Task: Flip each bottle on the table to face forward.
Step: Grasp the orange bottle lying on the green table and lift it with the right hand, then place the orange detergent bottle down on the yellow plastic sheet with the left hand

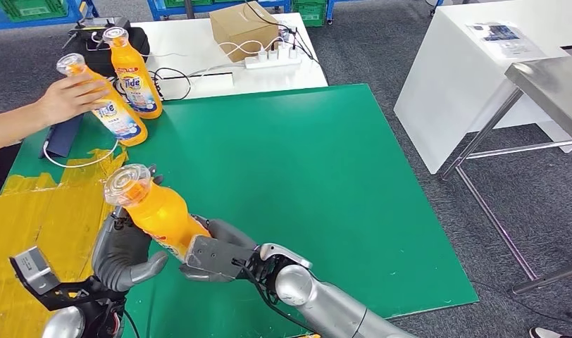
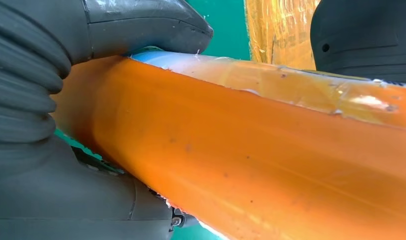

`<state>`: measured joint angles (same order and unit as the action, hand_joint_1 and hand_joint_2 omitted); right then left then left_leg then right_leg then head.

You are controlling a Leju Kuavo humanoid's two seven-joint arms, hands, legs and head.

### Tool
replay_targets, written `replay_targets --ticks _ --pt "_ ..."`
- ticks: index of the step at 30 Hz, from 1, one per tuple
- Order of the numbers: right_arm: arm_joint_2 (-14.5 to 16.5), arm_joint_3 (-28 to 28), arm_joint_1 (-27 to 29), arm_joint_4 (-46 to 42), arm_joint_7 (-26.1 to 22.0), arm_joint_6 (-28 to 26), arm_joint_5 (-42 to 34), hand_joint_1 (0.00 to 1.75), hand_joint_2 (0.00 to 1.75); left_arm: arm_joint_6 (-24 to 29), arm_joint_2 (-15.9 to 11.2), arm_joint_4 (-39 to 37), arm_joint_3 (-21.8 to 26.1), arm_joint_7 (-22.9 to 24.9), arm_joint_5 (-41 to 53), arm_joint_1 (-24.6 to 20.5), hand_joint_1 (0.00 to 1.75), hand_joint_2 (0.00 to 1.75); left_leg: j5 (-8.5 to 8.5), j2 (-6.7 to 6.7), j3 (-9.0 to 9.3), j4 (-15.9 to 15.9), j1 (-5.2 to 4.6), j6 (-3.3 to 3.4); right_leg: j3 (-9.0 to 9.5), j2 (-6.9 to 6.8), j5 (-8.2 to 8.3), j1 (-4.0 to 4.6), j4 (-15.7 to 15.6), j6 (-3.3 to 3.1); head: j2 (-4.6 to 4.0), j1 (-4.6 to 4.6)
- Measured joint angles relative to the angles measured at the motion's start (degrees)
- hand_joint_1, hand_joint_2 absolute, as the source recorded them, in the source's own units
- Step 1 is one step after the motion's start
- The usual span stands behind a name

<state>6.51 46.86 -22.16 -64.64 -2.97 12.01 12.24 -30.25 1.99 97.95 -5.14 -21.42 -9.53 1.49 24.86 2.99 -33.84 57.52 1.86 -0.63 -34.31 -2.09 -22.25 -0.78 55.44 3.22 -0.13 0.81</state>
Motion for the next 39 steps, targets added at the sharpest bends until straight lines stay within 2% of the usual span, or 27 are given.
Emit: replay_targets --ticks 13,17,21,25,29,39 --pt "0.0 0.5 -0.4 0.3 0.0 0.3 -0.2 1.75 1.75 0.0 0.0 -0.1 0.0 0.0 0.0 0.0 0.0 1.75 0.0 0.0 0.0 0.0 0.0 0.0 0.0 0.0 0.0 0.0 0.0 0.0 0.0 0.0" --pt "0.0 2.9 -1.8 0.3 0.6 0.3 -0.3 1.75 1.75 -0.1 -0.7 -1.0 -0.8 1.4 1.5 -0.6 0.0 1.75 -0.01 0.0 0.0 0.0 0.0 -0.01 0.0 0.0 0.0 0.0 0.0 0.0 0.0 0.0" --pt "0.1 4.8 -2.9 0.3 2.1 0.2 -0.5 1.75 1.75 0.1 -2.9 -2.9 -2.3 2.2 5.8 -1.7 1.75 1.75 -0.04 -0.02 0.0 0.0 0.01 -0.03 0.01 -0.01 0.0 0.0 0.0 0.0 0.0 0.0" --pt "0.1 5.8 -3.4 0.3 3.1 0.2 -0.9 1.75 1.75 1.1 -6.2 -4.5 -4.6 0.8 11.8 -2.9 1.75 1.75 -0.05 -0.05 -0.05 0.0 0.01 -0.02 0.01 -0.01 0.0 0.0 0.1 0.0 0.0 0.01" --pt "0.1 6.6 -3.9 0.5 3.3 0.2 -1.1 1.75 1.75 0.9 -8.7 -5.6 -5.6 -0.5 12.5 -3.5 1.75 1.75 -0.06 -0.11 -0.06 0.0 0.01 -0.03 0.0 -0.03 0.0 0.0 0.1 0.0 0.0 0.01" --pt "0.2 8.0 -4.3 0.7 3.3 0.3 -1.4 1.75 1.75 0.3 -10.7 -6.2 -6.3 -0.8 12.5 -3.7 1.75 1.75 -0.06 -0.15 -0.08 0.0 0.01 -0.03 0.0 -0.05 0.0 0.0 0.1 -0.01 0.0 0.01"
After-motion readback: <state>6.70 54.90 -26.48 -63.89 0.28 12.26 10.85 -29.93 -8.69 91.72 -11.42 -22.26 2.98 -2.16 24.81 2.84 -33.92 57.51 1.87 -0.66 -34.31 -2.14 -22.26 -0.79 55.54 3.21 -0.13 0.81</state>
